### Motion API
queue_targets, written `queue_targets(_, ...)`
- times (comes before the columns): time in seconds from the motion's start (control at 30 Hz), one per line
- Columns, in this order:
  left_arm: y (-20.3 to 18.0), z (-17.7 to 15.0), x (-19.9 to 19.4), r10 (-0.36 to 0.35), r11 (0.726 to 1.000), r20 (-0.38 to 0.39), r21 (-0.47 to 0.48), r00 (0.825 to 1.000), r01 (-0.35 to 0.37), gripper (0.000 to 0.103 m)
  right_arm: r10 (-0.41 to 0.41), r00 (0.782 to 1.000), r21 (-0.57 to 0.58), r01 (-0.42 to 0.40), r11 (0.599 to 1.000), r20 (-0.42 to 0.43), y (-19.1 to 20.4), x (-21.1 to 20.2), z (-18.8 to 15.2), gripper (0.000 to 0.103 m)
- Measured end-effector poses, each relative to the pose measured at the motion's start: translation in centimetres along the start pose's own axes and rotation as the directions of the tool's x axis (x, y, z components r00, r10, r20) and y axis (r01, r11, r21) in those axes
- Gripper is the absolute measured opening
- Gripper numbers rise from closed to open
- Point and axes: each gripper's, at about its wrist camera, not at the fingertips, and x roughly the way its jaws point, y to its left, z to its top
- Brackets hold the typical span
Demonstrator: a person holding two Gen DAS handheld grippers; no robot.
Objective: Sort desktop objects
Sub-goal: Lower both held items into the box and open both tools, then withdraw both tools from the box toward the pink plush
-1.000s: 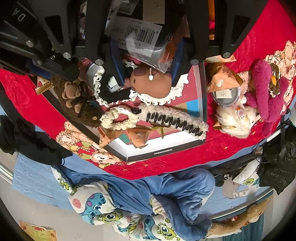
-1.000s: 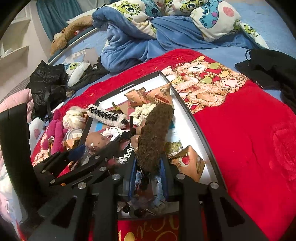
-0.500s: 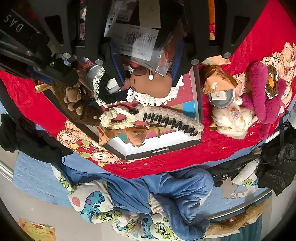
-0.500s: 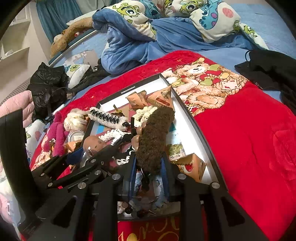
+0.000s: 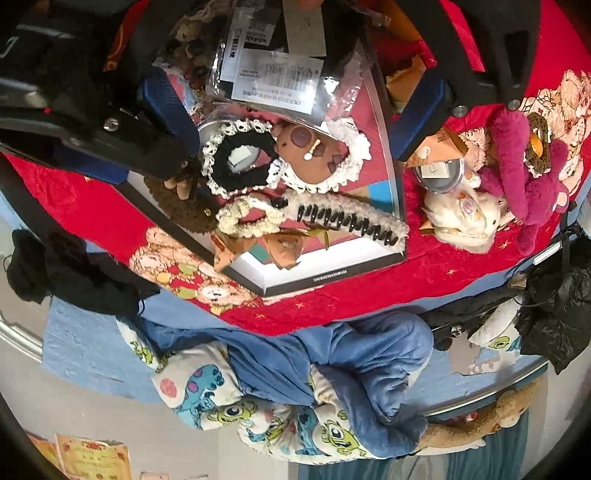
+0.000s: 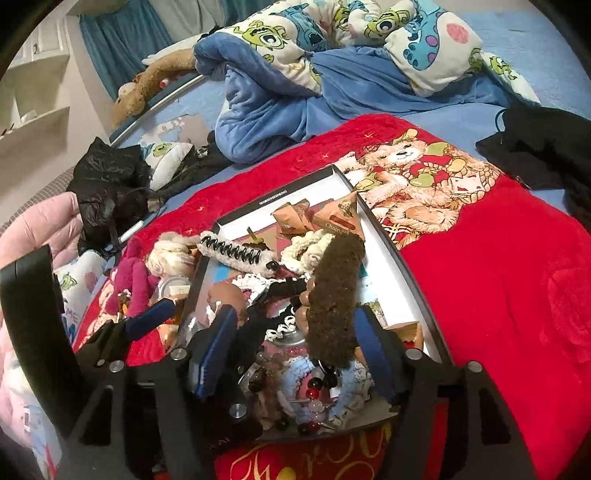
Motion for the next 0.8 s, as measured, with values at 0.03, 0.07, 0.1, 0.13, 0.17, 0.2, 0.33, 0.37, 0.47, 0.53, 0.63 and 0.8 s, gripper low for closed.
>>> queue_targets(0.03,0.1,0.1,0.0,-0.003,1.000,0.003,-0.006,1.000,0.003,0.103,0.004,1.000,0.006,-0.004,1.000,0.001,-0.1,-0.1,0.1,0.071)
queue_targets(0.07,0.3,0.1,-0.1,-0.006,1.000,0.008,-0.010,1.000,0.007,0.103,0.011,1.000,0.015,-0.011,1.000,0.003,-0.2,-0.2,0.1,0.072)
queue_targets(0.1,0.3,0.2,-0.2,-0.006,1.000,0.011,-0.012,1.000,0.007,0.103,0.016,1.000,0.021,-0.016,1.000,0.006,-0.3,-0.3,0.1,0.075)
queue_targets(0.13,0.4,0.2,-0.3,-0.005,1.000,0.014,-0.015,1.000,0.005,0.103,0.017,1.000,0.024,-0.017,1.000,0.010,-0.3,-0.4,0.2,0.079)
queue_targets(0.17,0.4,0.3,-0.3,-0.005,1.000,0.017,-0.016,1.000,0.006,0.103,0.014,1.000,0.023,-0.015,1.000,0.015,-0.3,-0.5,0.2,0.081)
queue_targets(0.2,0.5,0.4,-0.4,-0.006,1.000,0.022,-0.019,1.000,0.007,0.103,0.012,1.000,0.021,-0.013,1.000,0.018,-0.3,-0.6,0.2,0.084)
queue_targets(0.33,0.5,0.4,-0.6,-0.006,1.000,0.029,-0.023,1.000,0.006,0.103,0.008,1.000,0.021,-0.009,1.000,0.025,-0.1,-0.8,0.3,0.090)
queue_targets(0.37,0.6,0.4,-0.6,-0.002,1.000,0.029,-0.023,1.000,0.003,0.103,0.008,1.000,0.019,-0.008,1.000,0.024,-0.1,-0.8,0.3,0.090)
queue_targets(0.47,0.8,0.4,-0.6,0.003,1.000,0.031,-0.030,1.000,-0.003,0.103,0.002,1.000,0.017,-0.003,1.000,0.026,-0.1,-0.8,0.3,0.092)
queue_targets(0.53,0.9,0.4,-0.7,0.005,0.999,0.034,-0.035,0.999,-0.004,0.103,0.002,1.000,0.018,-0.002,1.000,0.027,-0.1,-0.9,0.3,0.092)
queue_targets(0.63,1.1,0.5,-0.8,0.007,0.999,0.037,-0.037,0.999,-0.006,0.103,0.001,1.000,0.022,-0.001,1.000,0.030,-0.2,-1.0,0.3,0.092)
queue_targets(0.8,1.4,0.4,-1.0,0.025,0.999,0.037,-0.030,0.999,-0.024,0.103,-0.005,0.999,0.031,0.004,1.000,0.035,-0.2,-1.2,0.4,0.092)
